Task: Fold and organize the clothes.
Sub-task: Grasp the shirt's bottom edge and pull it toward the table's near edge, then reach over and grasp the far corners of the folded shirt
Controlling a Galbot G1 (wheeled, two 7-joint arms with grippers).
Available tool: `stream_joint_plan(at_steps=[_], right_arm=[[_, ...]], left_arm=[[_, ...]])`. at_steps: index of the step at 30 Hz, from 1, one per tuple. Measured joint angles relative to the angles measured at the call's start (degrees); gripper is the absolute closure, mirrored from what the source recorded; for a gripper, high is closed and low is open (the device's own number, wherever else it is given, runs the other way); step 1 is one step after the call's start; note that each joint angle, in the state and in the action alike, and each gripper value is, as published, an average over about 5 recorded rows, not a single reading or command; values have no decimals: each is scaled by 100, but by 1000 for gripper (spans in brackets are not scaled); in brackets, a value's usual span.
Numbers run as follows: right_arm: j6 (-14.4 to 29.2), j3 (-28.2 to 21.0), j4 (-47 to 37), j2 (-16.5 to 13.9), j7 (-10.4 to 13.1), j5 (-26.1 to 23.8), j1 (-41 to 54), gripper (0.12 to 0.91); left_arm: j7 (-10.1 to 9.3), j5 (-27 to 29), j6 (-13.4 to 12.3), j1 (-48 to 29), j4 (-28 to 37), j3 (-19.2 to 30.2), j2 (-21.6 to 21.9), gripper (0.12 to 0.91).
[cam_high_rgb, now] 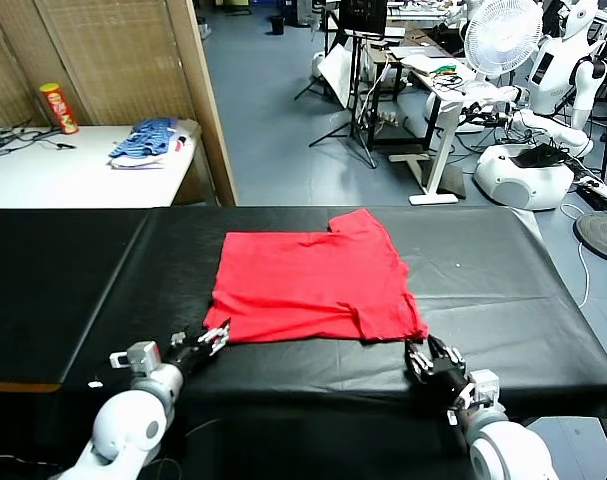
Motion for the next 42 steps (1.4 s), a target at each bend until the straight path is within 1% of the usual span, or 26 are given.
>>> stream_joint_plan(at_steps=[2,3,4,6,7,11,18,19,21,22,23,25,28,31,32,33,35,36,38,42], right_arm=[[-99,28,82,19,114,2,-75,904],[-161,48,131,28,168,4,-122,904],[-220,73,187,35,213,8,-176,904],[-324,131,324,39,274,16,-311,904],[-369,163,401,39,292,20,-389,904],[-547,280,743,35,346,24,-707,904],[-877,384,1250,82,495,21,-1096,893],[-921,401,1329,90,504,19,-1149,872],[-1036,448,1500,99,513,14,-1258,796],[-1101,478,1598,100,515,19,-1316,747],[-1164,513,1694,96,516,36,-1370,682],[-1262,596,1883,76,526,121,-1479,581],[-1348,760,2134,19,542,348,-1630,431],[-1306,942,2268,-57,573,657,-1656,293],[-1245,986,2275,-88,591,783,-1608,264],[-1171,1016,2260,-126,613,911,-1526,250],[-1017,1024,2152,-227,649,1146,-1250,232],[-950,1002,2054,-294,657,1244,-1059,230],[-876,915,1782,-458,668,1393,-595,228],[-884,556,1030,-811,754,1564,520,227]], left_arm=[[-3,8,9,38,-33,8,3,668],[-6,14,16,60,-57,14,6,735],[-8,24,26,84,-86,20,9,785],[-26,63,47,131,-143,30,21,865],[-48,88,60,158,-176,32,33,887],[-174,139,143,307,-357,11,122,901],[-308,152,281,725,-861,-94,250,903],[-344,147,317,790,-939,-114,261,903],[-418,134,397,919,-1094,-157,283,903],[-446,131,432,975,-1164,-175,293,903],[-469,133,463,1032,-1236,-194,303,899],[-500,154,514,1140,-1374,-222,321,862],[-562,202,601,1298,-1587,-269,350,758],[-611,208,690,1395,-1799,-330,379,607],[-623,204,717,1408,-1875,-346,385,540],[-632,197,738,1412,-1949,-360,387,473],[-646,165,767,1382,-2065,-377,395,363],[-650,128,772,1345,-2101,-382,407,320],[-673,2,764,1198,-2106,-382,448,260],[-756,-352,732,544,-1852,-252,620,234]])
